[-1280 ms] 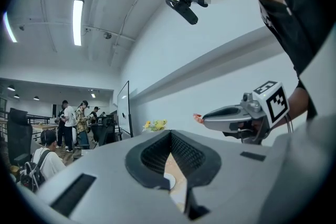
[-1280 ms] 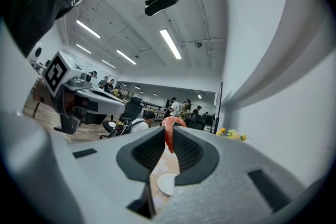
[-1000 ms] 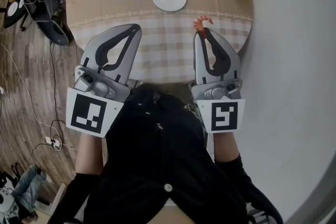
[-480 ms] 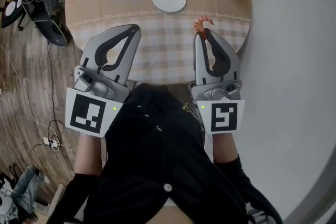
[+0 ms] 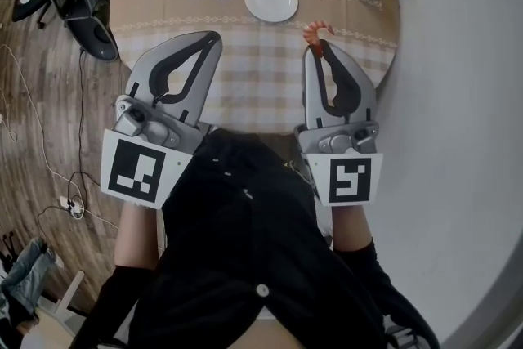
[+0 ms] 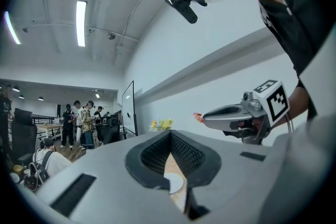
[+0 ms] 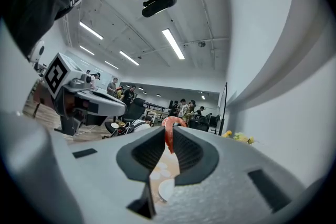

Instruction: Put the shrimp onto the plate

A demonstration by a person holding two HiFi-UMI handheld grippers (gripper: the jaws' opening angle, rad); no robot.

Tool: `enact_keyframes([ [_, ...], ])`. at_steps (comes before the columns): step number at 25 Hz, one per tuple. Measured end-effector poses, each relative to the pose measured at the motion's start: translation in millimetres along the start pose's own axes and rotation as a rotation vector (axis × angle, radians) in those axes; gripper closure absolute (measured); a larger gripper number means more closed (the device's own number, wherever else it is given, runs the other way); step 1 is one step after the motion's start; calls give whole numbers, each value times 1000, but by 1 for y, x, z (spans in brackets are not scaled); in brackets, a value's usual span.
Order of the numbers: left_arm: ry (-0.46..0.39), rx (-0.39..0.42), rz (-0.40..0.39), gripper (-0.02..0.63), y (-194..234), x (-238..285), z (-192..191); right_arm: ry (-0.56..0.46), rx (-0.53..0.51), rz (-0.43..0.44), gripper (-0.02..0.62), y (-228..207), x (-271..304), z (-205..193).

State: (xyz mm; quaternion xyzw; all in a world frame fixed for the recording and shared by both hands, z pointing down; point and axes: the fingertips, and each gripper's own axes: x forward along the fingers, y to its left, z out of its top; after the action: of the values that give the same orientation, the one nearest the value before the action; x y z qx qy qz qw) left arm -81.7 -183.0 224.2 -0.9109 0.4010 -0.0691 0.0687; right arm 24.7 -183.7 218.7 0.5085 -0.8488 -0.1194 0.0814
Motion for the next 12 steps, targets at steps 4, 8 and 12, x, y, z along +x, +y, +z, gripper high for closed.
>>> enact_keyframes([
  [4,1,4,18,604,-1,2,1,-17,5,20,558,0,3,-2],
  [8,6,7,30,604,-1,5,0,-20,11,33,558,-3,7,-5],
  [12,0,5,38,604,3,7,1,-24,12,40,558,-4,12,-5],
])
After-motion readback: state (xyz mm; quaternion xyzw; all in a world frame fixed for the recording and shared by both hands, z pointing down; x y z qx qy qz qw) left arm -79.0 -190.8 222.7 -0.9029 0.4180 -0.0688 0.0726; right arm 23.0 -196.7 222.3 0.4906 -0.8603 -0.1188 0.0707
